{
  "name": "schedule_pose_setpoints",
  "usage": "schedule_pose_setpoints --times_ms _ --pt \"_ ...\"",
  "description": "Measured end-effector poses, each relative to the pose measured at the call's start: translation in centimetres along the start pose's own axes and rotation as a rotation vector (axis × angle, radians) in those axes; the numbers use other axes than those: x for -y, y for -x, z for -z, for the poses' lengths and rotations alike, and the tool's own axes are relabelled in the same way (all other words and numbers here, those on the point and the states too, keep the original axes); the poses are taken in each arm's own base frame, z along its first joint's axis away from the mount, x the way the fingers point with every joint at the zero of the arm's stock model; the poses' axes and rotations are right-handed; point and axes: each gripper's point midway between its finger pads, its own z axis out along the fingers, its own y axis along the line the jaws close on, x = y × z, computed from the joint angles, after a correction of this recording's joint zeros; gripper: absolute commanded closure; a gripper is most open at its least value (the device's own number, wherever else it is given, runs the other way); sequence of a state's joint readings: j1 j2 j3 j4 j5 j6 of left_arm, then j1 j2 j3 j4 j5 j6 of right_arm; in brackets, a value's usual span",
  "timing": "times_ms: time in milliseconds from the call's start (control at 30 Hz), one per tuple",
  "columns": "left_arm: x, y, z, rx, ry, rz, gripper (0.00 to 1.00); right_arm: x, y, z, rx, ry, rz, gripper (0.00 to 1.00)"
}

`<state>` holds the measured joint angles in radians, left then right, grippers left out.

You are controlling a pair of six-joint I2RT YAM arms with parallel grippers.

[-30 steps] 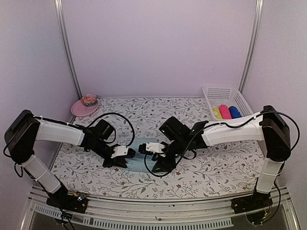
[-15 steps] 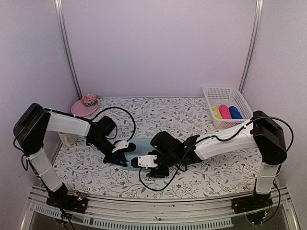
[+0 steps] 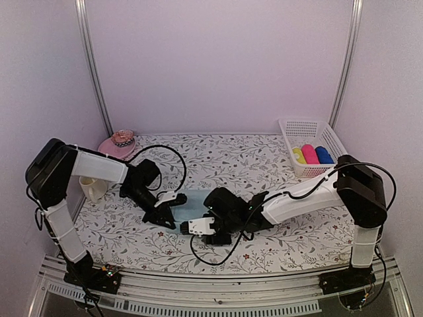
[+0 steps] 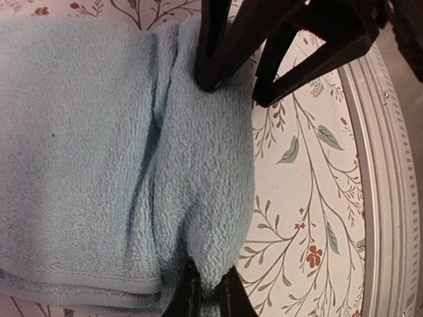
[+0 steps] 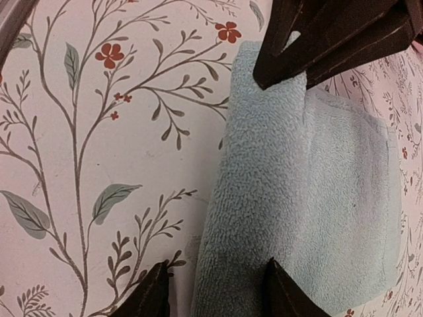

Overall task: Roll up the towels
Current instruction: Roll the towel at the center of the board.

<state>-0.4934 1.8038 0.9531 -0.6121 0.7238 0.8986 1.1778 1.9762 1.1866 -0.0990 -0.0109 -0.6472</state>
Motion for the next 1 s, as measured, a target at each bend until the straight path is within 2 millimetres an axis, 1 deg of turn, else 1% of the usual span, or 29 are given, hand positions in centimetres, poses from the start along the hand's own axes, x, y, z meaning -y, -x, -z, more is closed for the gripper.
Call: schedule_pose_setpoints --times_ms 133,233,333,433,500,600,667,767,867,1000 --pt "0.0 0.0 0.0 0.008 -0.009 -0.001 0.93 0.2 -0.6 -0.8 -0.020 -0.017 -0.005 0.61" --pt "0.0 0.0 0.0 0.008 -0.010 -0.005 0.91 0.9 -0.4 -1.1 -0.032 -0.046 -0.015 0.63" --pt "0.0 -0.1 0.1 0.007 -0.009 -0.007 0.88 1.5 -0.5 -1.4 -0.044 -0.065 -0.033 0.67" --pt "0.0 -0.2 0.1 0.006 -0.008 -0.012 0.79 1.9 -0.6 -1.4 -0.050 -0.070 -0.054 0.72" --pt "-0.1 -0.2 0.2 0.005 -0.007 -0.014 0.73 2.1 -0.6 -1.5 -0.052 -0.068 -0.066 0.78" --pt "-0.3 -0.2 0.5 0.008 0.008 -0.018 0.61 2.3 -0.6 -1.5 -0.047 -0.049 -0.087 0.80" --pt "-0.6 -0.1 1.0 0.009 0.034 -0.022 0.56 2.3 -0.6 -1.5 -0.042 -0.028 -0.104 0.80" --pt "-1.2 -0.1 2.4 0.018 0.107 -0.039 0.49 2.1 -0.3 -1.5 -0.031 0.026 -0.133 0.80" --pt "-1.3 0.3 4.0 0.045 0.206 -0.093 0.46 2.2 -0.1 -1.5 -0.019 0.094 -0.182 0.80" --pt "-0.4 0.6 5.5 0.095 0.341 -0.194 0.45 1.9 0.3 -1.4 -0.009 0.185 -0.245 0.79"
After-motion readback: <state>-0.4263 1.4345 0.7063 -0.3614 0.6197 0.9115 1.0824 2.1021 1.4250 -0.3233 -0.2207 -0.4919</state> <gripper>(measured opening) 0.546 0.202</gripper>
